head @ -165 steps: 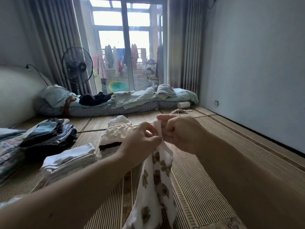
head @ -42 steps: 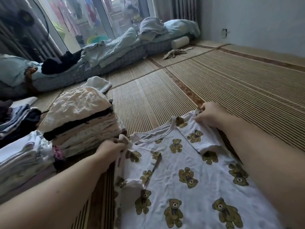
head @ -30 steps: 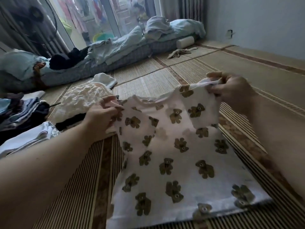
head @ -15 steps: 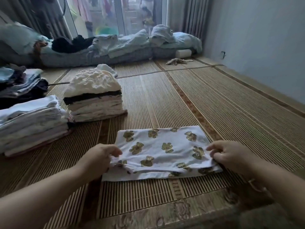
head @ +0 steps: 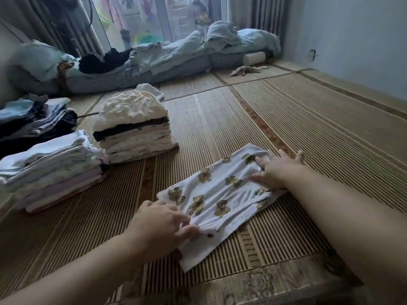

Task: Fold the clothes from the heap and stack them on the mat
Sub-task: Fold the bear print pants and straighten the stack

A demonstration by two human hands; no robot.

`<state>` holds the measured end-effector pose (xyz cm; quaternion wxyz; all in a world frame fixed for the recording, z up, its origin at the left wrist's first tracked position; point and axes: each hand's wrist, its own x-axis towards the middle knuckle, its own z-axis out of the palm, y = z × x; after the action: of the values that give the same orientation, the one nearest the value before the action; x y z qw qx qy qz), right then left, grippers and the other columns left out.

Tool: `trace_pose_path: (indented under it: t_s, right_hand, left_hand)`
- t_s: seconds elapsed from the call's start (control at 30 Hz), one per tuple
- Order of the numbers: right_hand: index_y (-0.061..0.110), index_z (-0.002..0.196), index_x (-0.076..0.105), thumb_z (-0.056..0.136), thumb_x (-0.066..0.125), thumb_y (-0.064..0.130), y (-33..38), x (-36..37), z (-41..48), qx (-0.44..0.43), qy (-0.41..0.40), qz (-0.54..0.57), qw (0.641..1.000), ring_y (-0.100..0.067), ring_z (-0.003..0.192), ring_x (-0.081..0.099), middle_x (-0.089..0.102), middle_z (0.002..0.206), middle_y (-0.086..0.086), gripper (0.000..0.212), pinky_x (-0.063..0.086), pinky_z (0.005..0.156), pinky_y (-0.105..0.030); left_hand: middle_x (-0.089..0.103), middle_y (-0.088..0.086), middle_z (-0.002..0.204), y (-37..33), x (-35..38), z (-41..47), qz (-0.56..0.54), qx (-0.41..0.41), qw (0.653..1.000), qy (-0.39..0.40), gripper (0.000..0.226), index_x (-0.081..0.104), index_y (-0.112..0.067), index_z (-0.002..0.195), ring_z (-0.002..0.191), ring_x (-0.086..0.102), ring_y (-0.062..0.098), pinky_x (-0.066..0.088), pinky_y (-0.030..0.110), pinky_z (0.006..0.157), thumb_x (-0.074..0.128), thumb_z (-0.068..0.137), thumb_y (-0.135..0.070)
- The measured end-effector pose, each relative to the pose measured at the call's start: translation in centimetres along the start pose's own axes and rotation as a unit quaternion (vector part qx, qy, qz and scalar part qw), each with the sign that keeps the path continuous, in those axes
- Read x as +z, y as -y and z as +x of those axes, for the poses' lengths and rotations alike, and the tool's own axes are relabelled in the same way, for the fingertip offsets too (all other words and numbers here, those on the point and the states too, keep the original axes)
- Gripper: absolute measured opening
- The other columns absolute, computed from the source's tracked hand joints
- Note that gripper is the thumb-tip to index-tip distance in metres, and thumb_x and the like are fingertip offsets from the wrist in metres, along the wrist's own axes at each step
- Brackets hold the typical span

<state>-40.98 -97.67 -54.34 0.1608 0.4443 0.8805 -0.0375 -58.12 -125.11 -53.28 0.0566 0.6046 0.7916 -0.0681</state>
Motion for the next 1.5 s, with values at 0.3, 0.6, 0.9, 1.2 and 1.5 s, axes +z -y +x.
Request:
trace_pose_path:
  t_s: [0.3, 0.6, 0.9, 1.2, 1.5]
  right_hand:
    - [0.023, 0.131, 0.055, 0.092, 0.058, 0.021, 4.2, 0.6, -3.8, -0.198, -0.313, 0.142, 0.918, -0.025, 0.126, 0.049, 0.055, 0.135, -0.005, 0.039, 0.039, 0.106, -0.046]
    - [0.031, 0.127, 0.057, 0.073, 0.041, 0.08, 4.9, 5.8, -16.8, -0.435, -0.092, 0.073, 0.893, -0.022, 0.139, 0.035, 0.048, 0.144, 0.001, 0.075, 0.03, 0.111, -0.039]
    - [0.004, 0.11, 0.06, 0.089, 0.034, 0.009, 6.1, 5.6, -17.5, -0.416, -0.125, -0.1, 0.895, -0.034, 0.103, 0.061, 0.063, 0.113, -0.018, 0.034, 0.051, 0.09, -0.044]
    - [0.029, 0.051, 0.059, 0.063, 0.05, 0.021, 1.8, -1.0, -14.8, -0.216, -0.052, 0.501, 0.836, 0.0, 0.041, 0.042, 0.048, 0.045, 0.013, 0.017, 0.033, 0.041, -0.019]
    - [0.02, 0.068, 0.047, 0.095, 0.046, 0.018, -0.1, -3.1, -2.1, 0.022, -0.115, 0.492, 0.863, -0.017, 0.066, 0.049, 0.046, 0.068, 0.002, 0.028, 0.045, 0.057, -0.026]
  left_hand:
    - [0.048, -0.022, 0.118, -5.2, 0.5, -2.3, -0.053, 0.11, 0.992, 0.02, 0.073, 0.048, -0.049, 0.124, 0.128, 0.027, 0.005, 0.004, 0.056, 0.113, 0.021, 0.069, -0.09]
    - [0.031, -0.022, 0.15, 2.6, 2.5, -3.8, -0.14, 0.193, 0.971, -0.007, 0.067, 0.042, -0.04, 0.14, 0.144, 0.012, -0.005, 0.013, 0.021, 0.117, 0.053, 0.074, -0.035]
    - [0.074, -0.006, 0.102, 1.7, 1.5, -2.6, -0.009, 0.25, 0.952, -0.178, 0.026, 0.076, -0.023, 0.1, 0.097, 0.069, 0.01, 0.058, 0.029, 0.081, 0.06, 0.079, -0.019]
    - [0.072, 0.005, 0.088, 0.3, -5.3, 1.2, -0.583, -0.015, 0.812, -0.031, 0.04, 0.075, -0.022, 0.095, 0.075, 0.067, 0.018, 0.054, 0.028, 0.062, 0.068, 0.055, -0.02]
    - [0.064, 0.009, 0.114, -1.3, -6.6, 13.9, -0.585, -0.182, 0.79, -0.026, 0.041, 0.052, -0.015, 0.131, 0.095, 0.064, 0.021, 0.053, 0.035, 0.076, 0.062, 0.092, -0.024]
